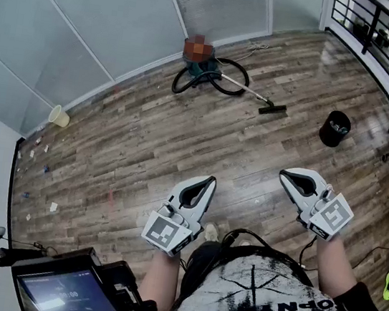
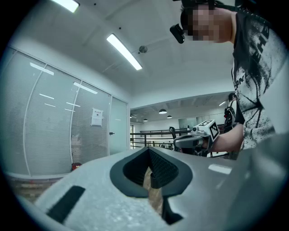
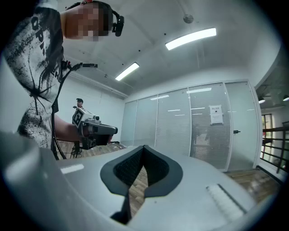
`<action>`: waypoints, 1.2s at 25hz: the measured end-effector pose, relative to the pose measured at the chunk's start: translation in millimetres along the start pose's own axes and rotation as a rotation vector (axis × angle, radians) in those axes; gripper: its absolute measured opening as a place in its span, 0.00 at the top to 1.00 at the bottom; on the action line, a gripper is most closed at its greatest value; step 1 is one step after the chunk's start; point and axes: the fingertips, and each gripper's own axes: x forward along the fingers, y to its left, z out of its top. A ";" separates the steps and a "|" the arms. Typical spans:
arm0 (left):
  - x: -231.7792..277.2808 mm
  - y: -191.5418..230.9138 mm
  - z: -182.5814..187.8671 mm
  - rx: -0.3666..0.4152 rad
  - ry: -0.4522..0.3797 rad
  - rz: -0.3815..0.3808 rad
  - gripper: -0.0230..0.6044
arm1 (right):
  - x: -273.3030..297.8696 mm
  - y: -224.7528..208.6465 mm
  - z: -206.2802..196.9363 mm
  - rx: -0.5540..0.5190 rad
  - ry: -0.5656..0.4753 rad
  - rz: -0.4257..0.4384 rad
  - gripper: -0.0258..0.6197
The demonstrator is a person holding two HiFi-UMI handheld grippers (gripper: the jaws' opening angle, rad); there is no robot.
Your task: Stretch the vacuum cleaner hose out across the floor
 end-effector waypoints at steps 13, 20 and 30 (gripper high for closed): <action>24.0 -7.1 -20.5 0.013 0.101 -0.019 0.96 | 4.0 5.2 0.3 0.067 -0.029 0.108 0.95; 28.1 -16.9 -15.6 0.037 0.069 -0.058 0.96 | 18.9 15.0 -3.5 0.049 -0.006 0.146 0.95; 30.0 -9.1 -22.6 -0.009 0.072 -0.053 0.96 | 29.4 11.6 -10.4 0.059 -0.003 0.174 0.95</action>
